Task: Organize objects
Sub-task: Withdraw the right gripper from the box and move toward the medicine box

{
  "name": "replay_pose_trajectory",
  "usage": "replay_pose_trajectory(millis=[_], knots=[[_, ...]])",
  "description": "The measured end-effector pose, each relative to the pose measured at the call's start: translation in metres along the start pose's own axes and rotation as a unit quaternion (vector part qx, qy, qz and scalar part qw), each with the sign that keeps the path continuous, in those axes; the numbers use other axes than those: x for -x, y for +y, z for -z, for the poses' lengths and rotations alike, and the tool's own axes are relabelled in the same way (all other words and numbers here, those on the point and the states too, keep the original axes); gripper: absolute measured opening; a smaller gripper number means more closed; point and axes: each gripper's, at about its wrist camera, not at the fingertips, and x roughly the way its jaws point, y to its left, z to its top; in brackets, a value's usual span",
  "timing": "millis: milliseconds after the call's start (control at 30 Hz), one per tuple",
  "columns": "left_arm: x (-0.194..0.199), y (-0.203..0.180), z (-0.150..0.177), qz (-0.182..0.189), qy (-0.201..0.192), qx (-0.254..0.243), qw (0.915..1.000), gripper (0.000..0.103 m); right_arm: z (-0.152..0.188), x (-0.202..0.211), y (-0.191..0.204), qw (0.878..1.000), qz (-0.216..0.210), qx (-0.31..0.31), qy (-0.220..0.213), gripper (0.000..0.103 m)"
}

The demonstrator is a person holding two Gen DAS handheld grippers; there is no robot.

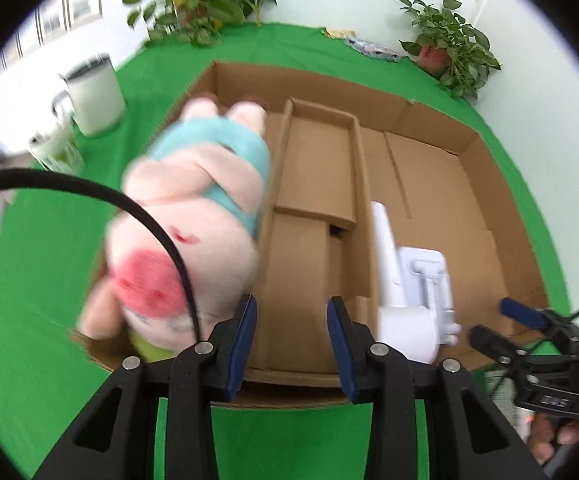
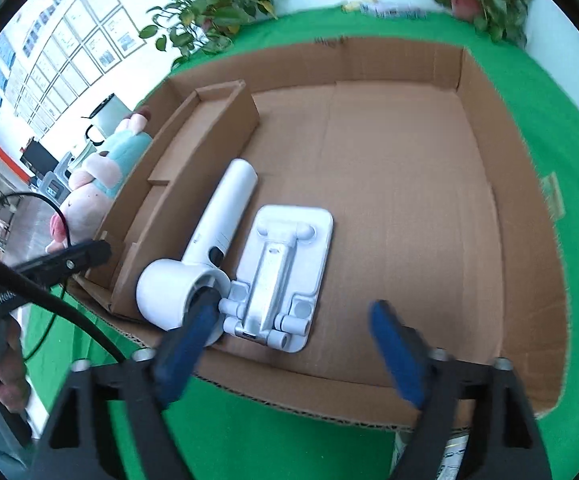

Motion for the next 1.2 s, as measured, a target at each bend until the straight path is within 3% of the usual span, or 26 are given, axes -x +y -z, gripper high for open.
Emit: replay_pose_trajectory(millis=[133,233,400,500,600,800,900,1067,1200], knots=[[-0.003,0.003,-0.010,0.003,0.007,-0.032,0.9994,0.032,0.001,0.012,0.017,1.000,-0.009,0.016,-0.021,0.087],[-0.006,-0.003,-0.016,-0.018,0.003,-0.075,0.9970,0.022,0.004,0.017,0.030,0.999,-0.009,0.023,-0.026,0.087],[-0.013,-0.014,-0.024,-0.041,-0.009,-0.121,0.9918,0.016,0.014,0.027,0.038,0.999,-0.011,0.027,-0.031,0.087],[-0.028,-0.013,-0.020,-0.044,0.017,-0.108,0.9930,0.013,0.020,0.031,0.036,0.999,-0.014,0.015,-0.032,0.087],[-0.026,-0.012,-0.014,-0.046,0.012,-0.098,0.9940,0.012,0.025,0.033,0.032,0.999,-0.017,0.006,-0.034,0.087],[-0.027,0.002,-0.007,-0.011,0.050,-0.040,0.9979,0.013,0.028,0.035,0.030,0.999,-0.021,0.004,-0.039,0.087],[-0.033,0.000,0.001,-0.018,0.068,-0.047,0.9964,0.014,0.028,0.033,0.036,0.999,-0.026,0.011,-0.040,0.087],[-0.023,-0.002,0.007,-0.014,0.051,-0.046,0.9975,0.014,0.029,0.035,0.044,0.998,-0.026,0.020,-0.044,0.087],[0.020,-0.005,0.010,-0.013,-0.012,-0.062,0.9979,0.014,0.031,0.044,0.051,0.997,0.014,0.038,-0.064,0.087]])
